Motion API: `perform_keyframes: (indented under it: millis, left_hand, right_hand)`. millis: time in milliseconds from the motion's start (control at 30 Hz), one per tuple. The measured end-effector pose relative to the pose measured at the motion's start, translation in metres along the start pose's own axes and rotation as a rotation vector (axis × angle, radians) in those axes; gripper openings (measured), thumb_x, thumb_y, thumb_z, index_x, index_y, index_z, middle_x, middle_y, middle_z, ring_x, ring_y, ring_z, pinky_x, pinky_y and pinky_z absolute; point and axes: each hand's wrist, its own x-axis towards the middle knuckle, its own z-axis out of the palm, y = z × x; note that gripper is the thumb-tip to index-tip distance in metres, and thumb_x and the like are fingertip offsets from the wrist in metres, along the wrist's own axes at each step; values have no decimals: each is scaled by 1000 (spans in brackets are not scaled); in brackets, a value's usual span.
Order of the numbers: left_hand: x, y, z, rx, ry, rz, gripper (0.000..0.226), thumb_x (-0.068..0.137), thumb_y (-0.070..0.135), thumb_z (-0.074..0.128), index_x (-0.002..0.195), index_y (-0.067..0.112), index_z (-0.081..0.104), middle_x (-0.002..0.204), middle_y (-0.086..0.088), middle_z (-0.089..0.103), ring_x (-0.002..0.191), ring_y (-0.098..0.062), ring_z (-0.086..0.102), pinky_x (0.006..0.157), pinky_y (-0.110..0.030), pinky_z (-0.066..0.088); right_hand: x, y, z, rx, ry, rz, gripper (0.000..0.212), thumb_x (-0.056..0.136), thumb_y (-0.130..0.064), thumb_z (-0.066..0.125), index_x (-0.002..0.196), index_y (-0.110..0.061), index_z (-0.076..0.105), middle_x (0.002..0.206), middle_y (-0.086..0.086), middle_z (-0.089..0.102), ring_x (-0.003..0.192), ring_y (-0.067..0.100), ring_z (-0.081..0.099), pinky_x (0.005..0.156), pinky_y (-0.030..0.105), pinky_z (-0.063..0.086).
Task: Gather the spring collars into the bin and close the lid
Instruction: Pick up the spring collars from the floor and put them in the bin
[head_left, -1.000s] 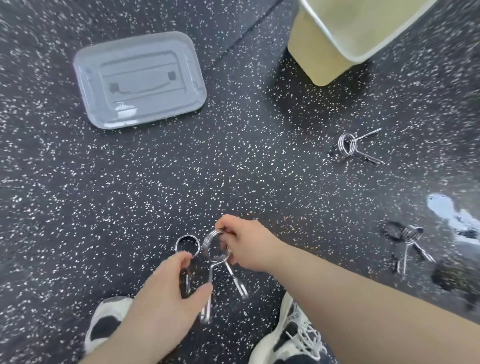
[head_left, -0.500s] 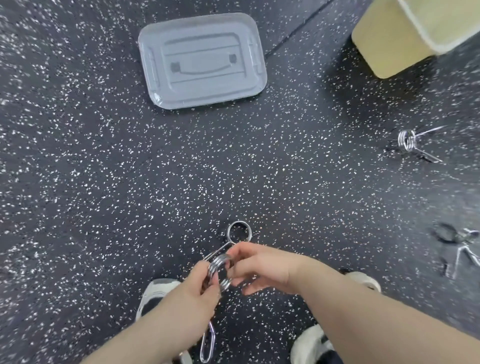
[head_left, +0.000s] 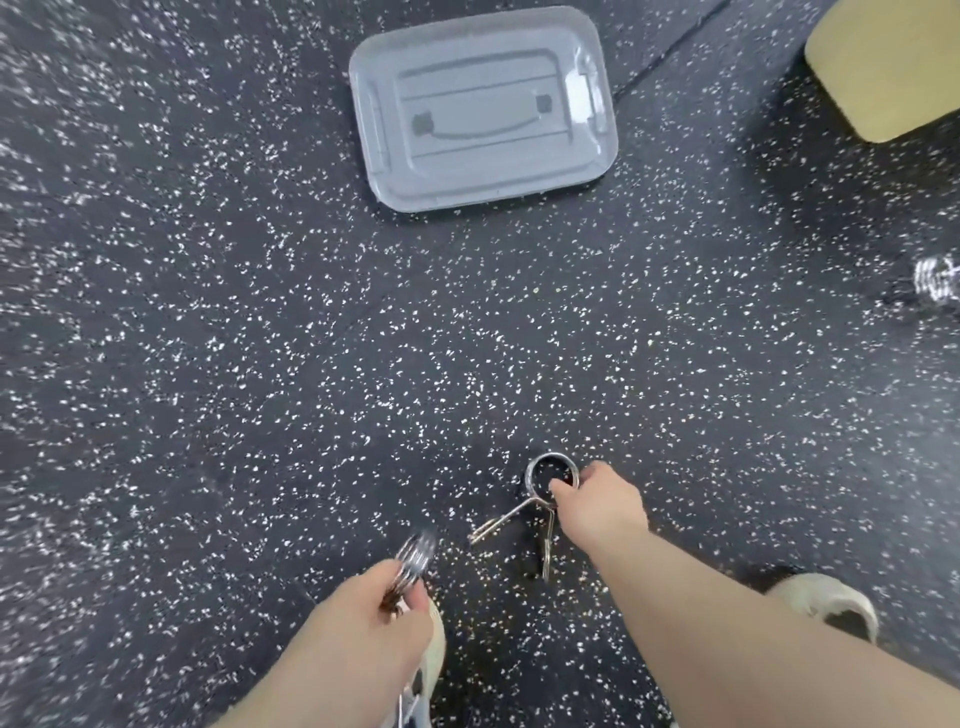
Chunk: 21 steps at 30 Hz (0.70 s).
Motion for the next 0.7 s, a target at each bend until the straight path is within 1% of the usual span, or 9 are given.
perform_keyframes:
  millis: [100, 167, 233, 300, 367, 467, 567, 633, 700]
  left_hand:
    - [2, 4, 3, 17, 31, 13, 13, 88, 27, 49, 83, 25, 60, 85, -3, 68, 56, -9, 50, 66, -27, 46]
    - [2, 10, 5, -8, 38, 24, 14, 87, 29, 50, 82, 25, 61, 75, -4, 70, 56, -9, 54, 65, -27, 48]
    - [0, 18, 6, -24, 38, 32, 16, 88, 30, 50, 80, 30, 64, 66, 2, 69, 52, -8, 56, 59, -26, 47]
    - [-3, 30, 9, -49, 55, 57, 21, 90, 31, 52, 75, 37, 65, 62, 5, 68, 43, -6, 51, 52, -24, 45]
    - [-12, 46, 14, -49, 88, 102, 22, 92, 38, 52, 76, 42, 67, 56, 8, 63, 41, -6, 45, 51, -25, 42]
    - [-33, 81, 25, -26, 145, 171, 18, 95, 42, 50, 91, 37, 67, 56, 9, 57, 46, -7, 46, 55, -28, 42]
    - [-56, 120, 34, -7, 226, 223, 13, 96, 44, 51, 103, 44, 61, 85, 7, 64, 74, -12, 59, 73, -33, 48]
    - [-71, 144, 39, 37, 280, 260, 39, 96, 44, 50, 135, 40, 51, 109, 10, 60, 91, -13, 54, 81, -31, 40]
    - [-84, 167, 44, 42, 321, 292, 52, 98, 36, 49, 149, 32, 37, 120, 8, 54, 96, -11, 48, 85, -29, 36]
  right_hand:
    - [4, -1, -3, -8, 28, -31, 23, 91, -26, 48, 111, -19, 57, 93, 4, 56, 82, 25, 56, 65, 28, 42]
    - [1, -1, -11, 50, 30, -84, 21, 89, -23, 45, 108, -18, 53, 91, 4, 59, 78, 24, 58, 58, 27, 40]
    - [-5, 1, -21, 113, 5, -177, 16, 90, -22, 42, 104, -19, 49, 87, 5, 62, 76, 25, 63, 55, 30, 48]
    - [-14, 3, -34, 170, -9, -267, 12, 93, -23, 40, 99, -22, 50, 82, 6, 68, 75, 26, 69, 60, 39, 58]
    - [-28, 4, -49, 221, -8, -348, 12, 94, -26, 39, 95, -26, 51, 78, 4, 71, 73, 26, 71, 62, 43, 60]
    - [-52, 8, -82, 268, -20, -447, 12, 96, -30, 41, 91, -27, 52, 78, 2, 70, 63, 22, 66, 54, 32, 54]
    - [-76, 15, -118, 278, -90, -516, 14, 95, -37, 47, 86, -27, 52, 76, -3, 66, 53, 11, 50, 48, 26, 42]
    - [-89, 22, -141, 295, -162, -543, 14, 92, -40, 51, 86, -28, 55, 75, -6, 66, 54, 9, 50, 49, 24, 42]
    - [-99, 30, -162, 328, -221, -564, 13, 90, -42, 54, 88, -30, 58, 78, -2, 70, 54, 9, 52, 53, 28, 47]
